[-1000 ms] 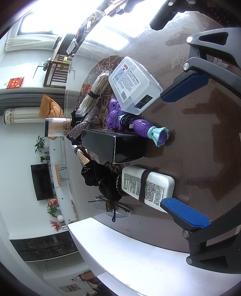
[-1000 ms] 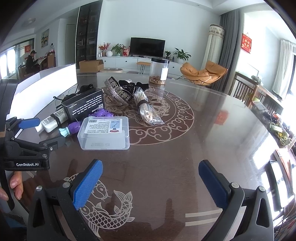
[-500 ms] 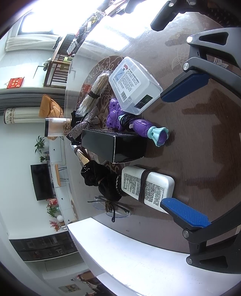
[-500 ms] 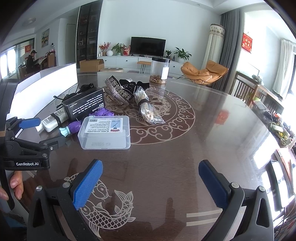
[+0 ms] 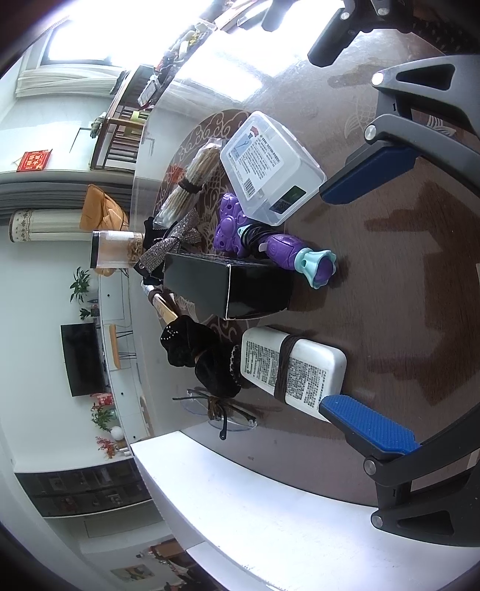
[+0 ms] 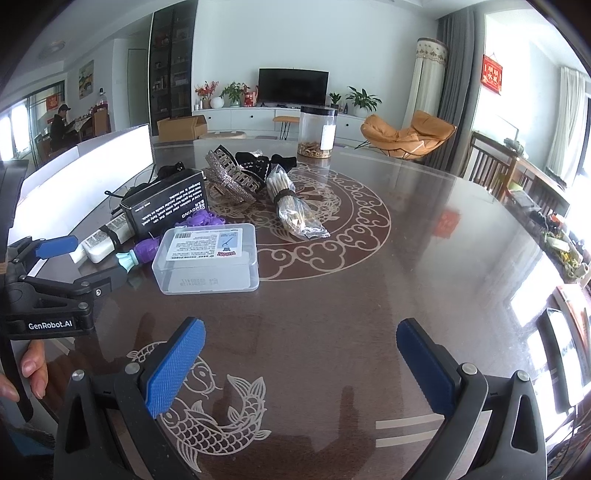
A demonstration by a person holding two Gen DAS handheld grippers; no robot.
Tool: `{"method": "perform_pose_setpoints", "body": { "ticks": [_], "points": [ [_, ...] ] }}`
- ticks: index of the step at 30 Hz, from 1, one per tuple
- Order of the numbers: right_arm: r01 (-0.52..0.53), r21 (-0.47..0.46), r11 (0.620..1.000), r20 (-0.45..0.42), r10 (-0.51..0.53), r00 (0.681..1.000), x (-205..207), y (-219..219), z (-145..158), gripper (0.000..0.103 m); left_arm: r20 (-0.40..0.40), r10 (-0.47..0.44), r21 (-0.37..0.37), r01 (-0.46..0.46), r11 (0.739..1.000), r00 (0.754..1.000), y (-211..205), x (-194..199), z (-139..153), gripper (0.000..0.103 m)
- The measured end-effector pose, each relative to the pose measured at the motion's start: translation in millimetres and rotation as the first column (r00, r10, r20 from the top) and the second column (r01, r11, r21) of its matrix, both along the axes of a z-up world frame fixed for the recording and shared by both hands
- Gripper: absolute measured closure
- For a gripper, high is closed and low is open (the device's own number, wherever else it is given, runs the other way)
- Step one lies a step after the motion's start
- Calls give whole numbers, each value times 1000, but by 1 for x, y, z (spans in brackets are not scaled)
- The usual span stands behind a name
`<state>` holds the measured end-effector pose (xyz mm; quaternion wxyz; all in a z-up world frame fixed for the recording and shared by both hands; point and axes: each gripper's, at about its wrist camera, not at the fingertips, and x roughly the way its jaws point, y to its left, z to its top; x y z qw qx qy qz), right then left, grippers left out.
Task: Organize objects
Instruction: 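Move both tools toward the objects on the table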
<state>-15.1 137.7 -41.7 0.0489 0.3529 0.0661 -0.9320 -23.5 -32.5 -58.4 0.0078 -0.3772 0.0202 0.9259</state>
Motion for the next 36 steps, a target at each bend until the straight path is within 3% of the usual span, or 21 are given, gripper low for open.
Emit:
{"method": "perform_pose_setpoints", "body": {
  "ticks": [4,8,16,36],
  "points": [
    [-8,-7,1000,23,8,1000,-2,-2,-4,0,37,14,-3,-14,1000,999,-2,-1,1,0],
    [-23,-3,1000,37,23,999,-3,-5,-7,0,56,14,52,-17,999,998,-9,3,9,0],
    [-46,12,999,47,46,998,-4,-13,-11,0,88,-1,-21,3,1000,996,-13,15,0,0],
    [-58,31,998,50,57,997,-3,-18,-13,0,156,30,-20,-27,999,987,-33,25,-18,0]
  ]
}}
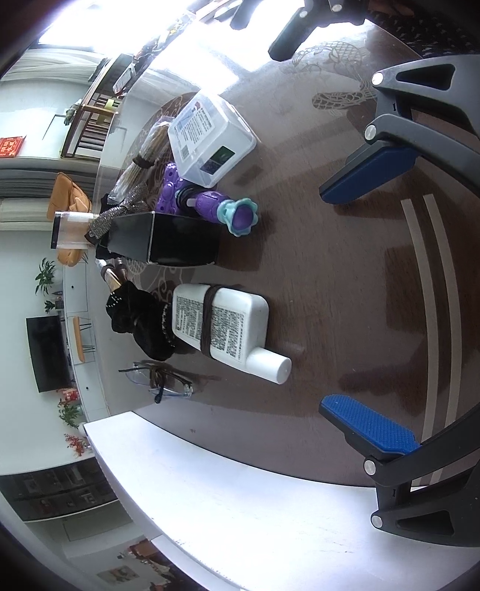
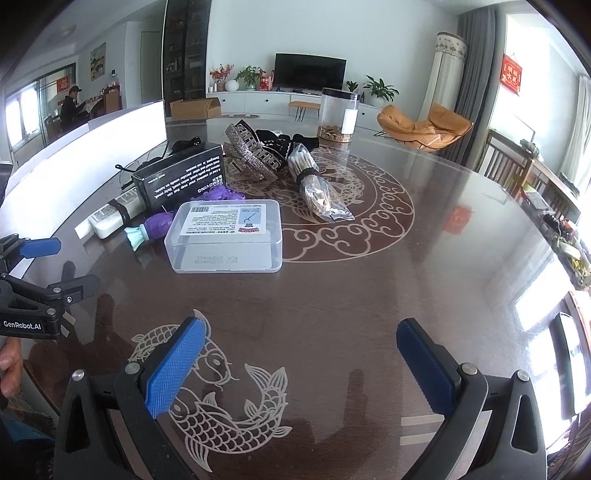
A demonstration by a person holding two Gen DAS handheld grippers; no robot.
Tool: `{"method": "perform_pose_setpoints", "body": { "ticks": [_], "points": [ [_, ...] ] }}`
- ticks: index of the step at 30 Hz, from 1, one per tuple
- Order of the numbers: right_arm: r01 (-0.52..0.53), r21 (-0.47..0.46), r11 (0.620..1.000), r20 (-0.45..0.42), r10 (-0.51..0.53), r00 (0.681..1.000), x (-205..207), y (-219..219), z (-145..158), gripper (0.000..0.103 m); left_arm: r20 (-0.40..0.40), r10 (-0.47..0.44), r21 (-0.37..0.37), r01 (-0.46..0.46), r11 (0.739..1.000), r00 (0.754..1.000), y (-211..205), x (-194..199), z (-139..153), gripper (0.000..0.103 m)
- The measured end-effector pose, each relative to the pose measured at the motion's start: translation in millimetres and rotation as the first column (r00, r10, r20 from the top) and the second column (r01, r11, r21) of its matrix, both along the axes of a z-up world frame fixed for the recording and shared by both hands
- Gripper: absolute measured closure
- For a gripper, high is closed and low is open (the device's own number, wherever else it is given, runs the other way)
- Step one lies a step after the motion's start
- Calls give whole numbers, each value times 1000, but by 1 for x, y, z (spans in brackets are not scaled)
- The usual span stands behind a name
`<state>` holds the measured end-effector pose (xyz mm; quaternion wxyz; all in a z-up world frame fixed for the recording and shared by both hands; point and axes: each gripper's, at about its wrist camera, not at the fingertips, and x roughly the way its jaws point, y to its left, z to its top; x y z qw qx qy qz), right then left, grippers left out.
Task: Organize objects
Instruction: 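Move both tools toward the objects on the table, then close the left gripper on the white banded lotion bottle while the right tool approaches the clear box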
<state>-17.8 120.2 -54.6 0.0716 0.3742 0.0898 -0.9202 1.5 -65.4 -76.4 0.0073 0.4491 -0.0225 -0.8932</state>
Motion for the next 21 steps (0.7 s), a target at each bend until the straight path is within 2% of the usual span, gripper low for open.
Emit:
{"method": "perform_pose_setpoints", "body": {
  "ticks": [4,8,9,10,14,17,21],
  "points": [
    [-17,-51,999,-15,16,1000,-4,-8,14,0,11,13,21,-13,1000,1000,-7,0,-1,0],
    [-73,-202,977,21,79,997,-26,-29,28,0,17,25,28,-25,999,1000,-14,-1,-2,0],
    [-86,-212,974,36,95,995,-33,-37,28,0,20,28,28,-28,999,999,-15,-1,-2,0],
    [-98,-200,975,54,110,992,-41,-46,26,0,22,32,29,-32,999,999,-16,-1,-2,0],
    [-129,-46,991,117,134,984,-67,-77,7,0,28,49,44,-50,998,998,-25,1,-2,0],
    [-83,51,995,105,77,991,-73,-70,-1,0,29,55,44,-56,997,998,-28,1,-3,0],
    [74,14,997,127,-75,989,-67,-18,-5,0,29,44,43,-45,998,999,-26,-2,-3,0]
  ]
}}
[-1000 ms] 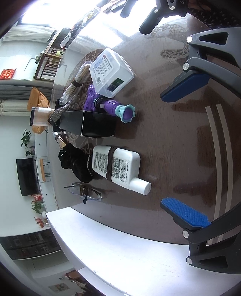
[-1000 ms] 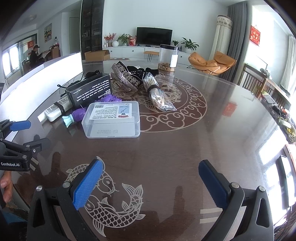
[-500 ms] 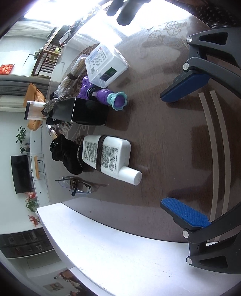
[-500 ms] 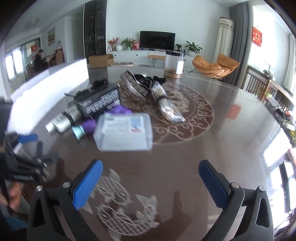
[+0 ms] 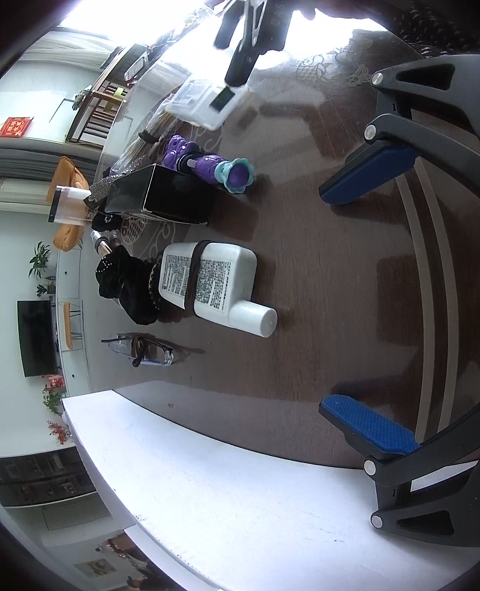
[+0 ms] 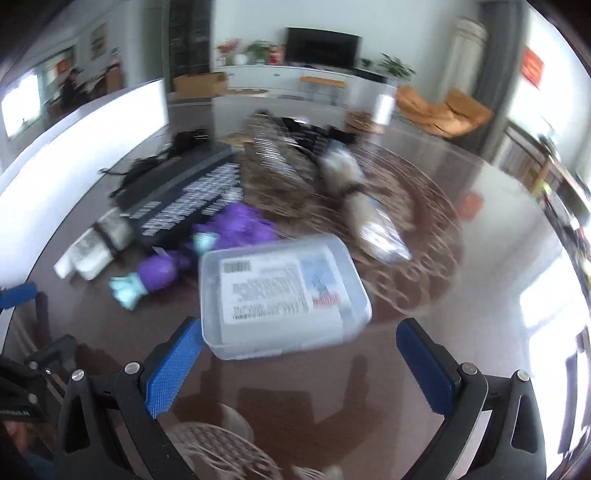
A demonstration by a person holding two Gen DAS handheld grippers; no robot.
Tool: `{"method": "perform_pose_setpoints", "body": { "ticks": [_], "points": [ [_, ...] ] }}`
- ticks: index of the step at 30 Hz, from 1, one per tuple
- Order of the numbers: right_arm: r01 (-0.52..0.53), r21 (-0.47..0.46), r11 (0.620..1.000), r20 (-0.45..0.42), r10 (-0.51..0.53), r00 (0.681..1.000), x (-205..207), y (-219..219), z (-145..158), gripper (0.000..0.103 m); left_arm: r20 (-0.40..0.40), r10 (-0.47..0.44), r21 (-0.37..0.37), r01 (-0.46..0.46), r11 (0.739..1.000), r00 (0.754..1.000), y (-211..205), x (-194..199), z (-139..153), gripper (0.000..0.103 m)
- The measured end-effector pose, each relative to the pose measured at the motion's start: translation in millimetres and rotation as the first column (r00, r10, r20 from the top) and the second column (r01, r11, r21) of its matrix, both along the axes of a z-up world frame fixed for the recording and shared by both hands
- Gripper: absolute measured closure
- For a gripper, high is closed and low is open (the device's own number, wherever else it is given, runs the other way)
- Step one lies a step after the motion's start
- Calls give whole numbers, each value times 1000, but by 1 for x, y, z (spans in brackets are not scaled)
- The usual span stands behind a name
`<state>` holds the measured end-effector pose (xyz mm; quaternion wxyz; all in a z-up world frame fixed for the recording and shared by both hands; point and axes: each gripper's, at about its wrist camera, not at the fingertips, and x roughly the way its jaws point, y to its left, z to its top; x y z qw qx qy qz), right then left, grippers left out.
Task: Organize objects
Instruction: 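Close the left gripper on the white banded lotion bottle while the right tool approaches the clear box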
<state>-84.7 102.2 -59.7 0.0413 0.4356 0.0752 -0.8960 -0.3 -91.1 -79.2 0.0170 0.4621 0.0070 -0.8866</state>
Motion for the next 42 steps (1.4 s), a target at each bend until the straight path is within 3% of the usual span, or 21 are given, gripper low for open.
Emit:
{"method": "perform_pose_setpoints", "body": {
  "ticks": [5,10,13,19,22,32,42],
  "points": [
    [137,-46,990,15,-136,991,22,57,-7,0,22,-18,1,18,1000,1000,9,-8,0,0],
    [209,-132,969,44,-205,978,35,89,-12,0,54,-46,1,46,999,998,15,-18,1,0],
    [212,-155,965,43,-208,977,35,92,-11,0,67,-62,1,62,998,996,15,-20,1,0],
    [200,-80,976,26,-199,980,36,83,-16,0,71,-97,2,97,995,993,13,-20,0,0],
    [204,-87,975,-3,-205,979,37,83,-18,0,121,-103,6,103,995,987,12,-33,1,0],
    [205,-87,975,-5,-206,979,37,82,-18,0,183,-83,17,82,997,980,0,-85,1,0],
    [205,-87,975,-7,-206,978,37,82,-19,0,194,-125,8,125,992,973,1,-99,2,0]
  ]
}}
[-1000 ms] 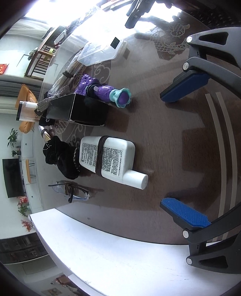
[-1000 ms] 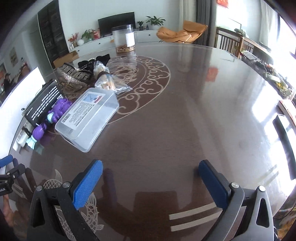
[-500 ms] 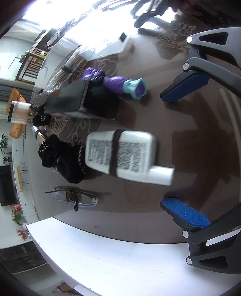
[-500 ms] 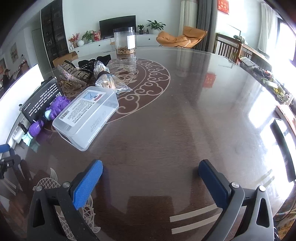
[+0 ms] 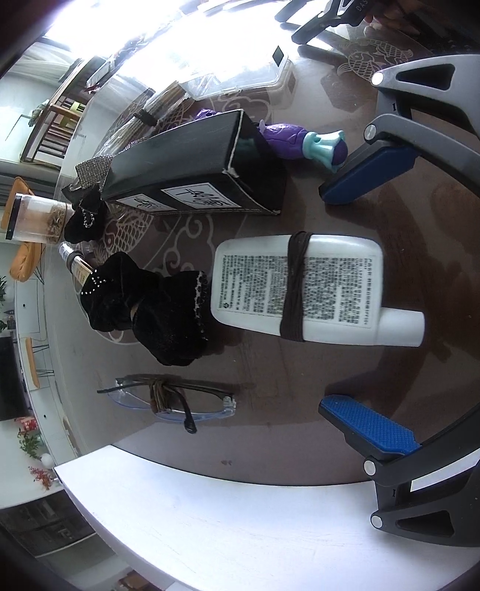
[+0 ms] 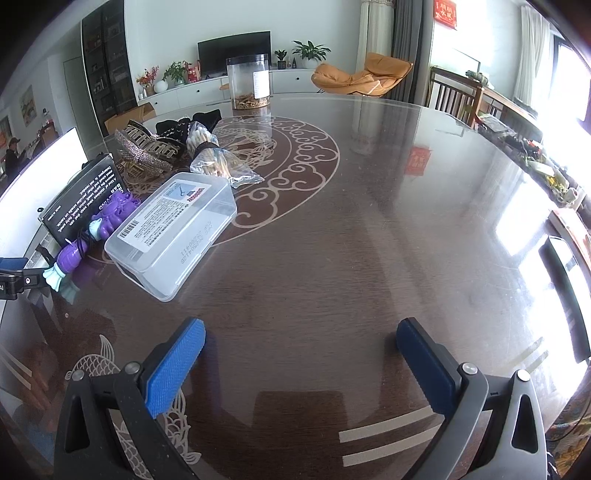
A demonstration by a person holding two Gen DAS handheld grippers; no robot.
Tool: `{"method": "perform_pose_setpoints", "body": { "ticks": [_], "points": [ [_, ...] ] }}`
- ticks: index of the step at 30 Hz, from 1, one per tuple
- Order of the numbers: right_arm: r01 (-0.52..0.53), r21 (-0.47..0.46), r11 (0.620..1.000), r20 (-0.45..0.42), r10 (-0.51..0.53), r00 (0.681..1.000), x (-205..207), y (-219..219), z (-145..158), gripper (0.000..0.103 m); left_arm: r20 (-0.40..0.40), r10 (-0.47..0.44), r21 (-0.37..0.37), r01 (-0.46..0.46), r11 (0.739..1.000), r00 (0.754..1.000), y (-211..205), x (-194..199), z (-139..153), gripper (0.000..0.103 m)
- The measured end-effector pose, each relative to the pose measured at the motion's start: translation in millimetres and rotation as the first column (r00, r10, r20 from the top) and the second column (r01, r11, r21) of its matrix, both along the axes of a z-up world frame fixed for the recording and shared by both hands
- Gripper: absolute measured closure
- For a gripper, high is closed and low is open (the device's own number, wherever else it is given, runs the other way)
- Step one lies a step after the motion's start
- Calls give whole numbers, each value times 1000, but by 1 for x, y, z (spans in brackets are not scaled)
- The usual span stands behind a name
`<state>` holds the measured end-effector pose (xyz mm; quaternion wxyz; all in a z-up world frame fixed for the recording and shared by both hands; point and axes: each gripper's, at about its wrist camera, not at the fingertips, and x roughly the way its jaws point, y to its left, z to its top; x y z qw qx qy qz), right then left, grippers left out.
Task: Organize objects
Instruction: 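Close the left gripper on the white banded lotion bottle while the right tool approaches the clear box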
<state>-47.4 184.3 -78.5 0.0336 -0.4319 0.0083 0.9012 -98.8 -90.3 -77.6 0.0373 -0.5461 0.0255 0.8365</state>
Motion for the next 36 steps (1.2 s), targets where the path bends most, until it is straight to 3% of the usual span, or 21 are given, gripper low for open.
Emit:
{"method": "perform_pose_setpoints", "body": {
  "ticks": [11,13,14,15,20,23,24,26,30,32,36],
  "points": [
    [0,1,1000,-1,0,1000,0,0,0,0,34,1,-3,-1,1000,999,1,-18,0,0],
    [0,2,1000,-1,0,1000,1,0,-1,0,-12,-10,-3,10,1000,1000,1,-14,3,14],
    [0,2,1000,-1,0,1000,1,0,-1,0,-44,-24,-1,24,1000,999,2,-10,7,39],
    [-1,2,1000,-1,1,1000,1,0,-1,0,-58,-35,1,35,999,998,3,-6,10,49],
    [-20,-1,1000,4,20,1000,0,0,1,0,-80,-22,10,23,1000,997,3,24,10,50],
    [3,-17,1000,107,-1,994,-8,4,5,0,-121,-11,3,12,1000,993,4,55,8,49],
    [30,-58,998,137,-22,990,-12,5,9,0,-132,-6,4,7,1000,991,4,61,8,49],
    [43,-232,972,126,-13,992,-22,2,25,0,-142,5,8,-4,1000,990,4,70,7,49],
    [15,-359,933,111,26,993,-54,-31,49,0,-144,12,11,-10,1000,990,4,69,7,50],
    [-7,-344,939,149,62,987,-74,-54,48,0,-144,11,16,-9,1000,990,4,65,6,50],
    [-16,-202,979,207,59,977,-95,-82,35,0,-161,12,17,-10,1000,987,9,71,6,50]
  ]
}}
